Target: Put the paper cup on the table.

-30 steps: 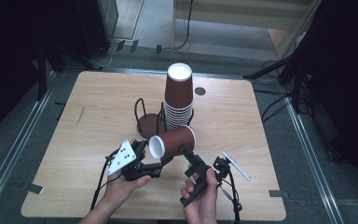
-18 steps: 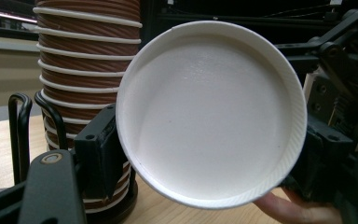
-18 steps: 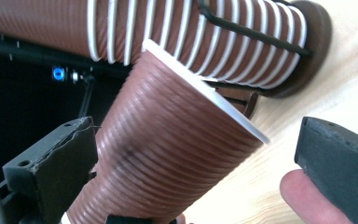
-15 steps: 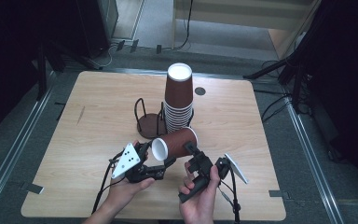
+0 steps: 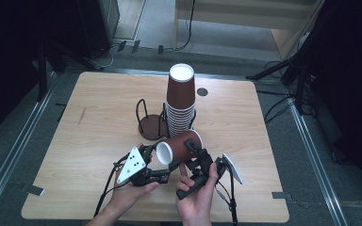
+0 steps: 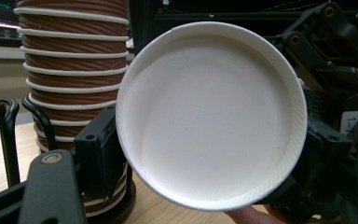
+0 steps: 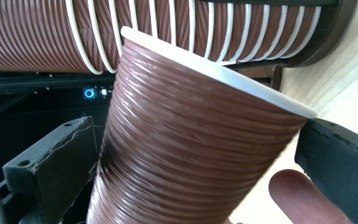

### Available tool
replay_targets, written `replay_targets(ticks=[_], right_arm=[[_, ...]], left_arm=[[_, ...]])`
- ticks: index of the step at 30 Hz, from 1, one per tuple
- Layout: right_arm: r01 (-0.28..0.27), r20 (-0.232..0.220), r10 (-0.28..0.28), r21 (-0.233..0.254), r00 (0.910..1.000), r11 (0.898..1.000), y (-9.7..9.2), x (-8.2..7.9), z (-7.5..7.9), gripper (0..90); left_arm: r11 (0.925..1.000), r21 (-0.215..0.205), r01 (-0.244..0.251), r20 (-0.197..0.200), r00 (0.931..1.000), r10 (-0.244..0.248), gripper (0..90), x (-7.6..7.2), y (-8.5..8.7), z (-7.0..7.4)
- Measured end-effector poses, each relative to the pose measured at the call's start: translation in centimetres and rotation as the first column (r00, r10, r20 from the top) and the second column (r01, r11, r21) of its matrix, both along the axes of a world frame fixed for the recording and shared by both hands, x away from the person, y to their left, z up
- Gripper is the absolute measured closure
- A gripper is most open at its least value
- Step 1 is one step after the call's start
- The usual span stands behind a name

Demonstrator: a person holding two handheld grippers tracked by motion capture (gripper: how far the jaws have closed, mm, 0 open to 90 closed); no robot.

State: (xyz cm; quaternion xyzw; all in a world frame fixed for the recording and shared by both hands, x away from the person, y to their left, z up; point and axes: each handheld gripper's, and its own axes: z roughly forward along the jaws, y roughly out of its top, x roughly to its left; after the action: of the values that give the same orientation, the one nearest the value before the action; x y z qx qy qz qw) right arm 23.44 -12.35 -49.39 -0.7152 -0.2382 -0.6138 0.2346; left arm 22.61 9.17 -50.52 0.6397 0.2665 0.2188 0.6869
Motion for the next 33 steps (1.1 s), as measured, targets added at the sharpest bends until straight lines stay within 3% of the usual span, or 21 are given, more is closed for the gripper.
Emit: replay_targets(ticks=[10, 21, 27, 33], right_arm=[[0.003, -0.042, -0.001, 0.065, 0.9991, 0.998, -0.4, 0.7, -0.2, 0.0], [-0.002, -0.028, 0.005, 0.111, 0.9996, 0.994, -0.3, 1.0, -0.7, 5.0], [0.011, -0.005, -0.01, 0.112, 0.9999, 0.994, -0.2, 0.8, -0.7, 7.9], [0.049, 0.036, -0.052, 0.082, 0.998, 0.995, -1.2, 1.1, -0.8, 8.3]], left_arm=[[0.9995, 0.031, 0.001, 0.055, 0.9985, -0.002, 23.6, -0.3, -0.4, -0.2], [0.9991, 0.042, 0.0, 0.074, 0.9973, -0.003, 23.0, -0.5, -0.4, -0.1], [0.9986, 0.05, -0.015, 0.015, 0.9998, 0.014, 20.8, -0.7, -0.1, 0.2], [0.9993, 0.033, -0.017, -0.057, 0.9982, 0.019, 8.5, -0.5, 0.5, 0.5]])
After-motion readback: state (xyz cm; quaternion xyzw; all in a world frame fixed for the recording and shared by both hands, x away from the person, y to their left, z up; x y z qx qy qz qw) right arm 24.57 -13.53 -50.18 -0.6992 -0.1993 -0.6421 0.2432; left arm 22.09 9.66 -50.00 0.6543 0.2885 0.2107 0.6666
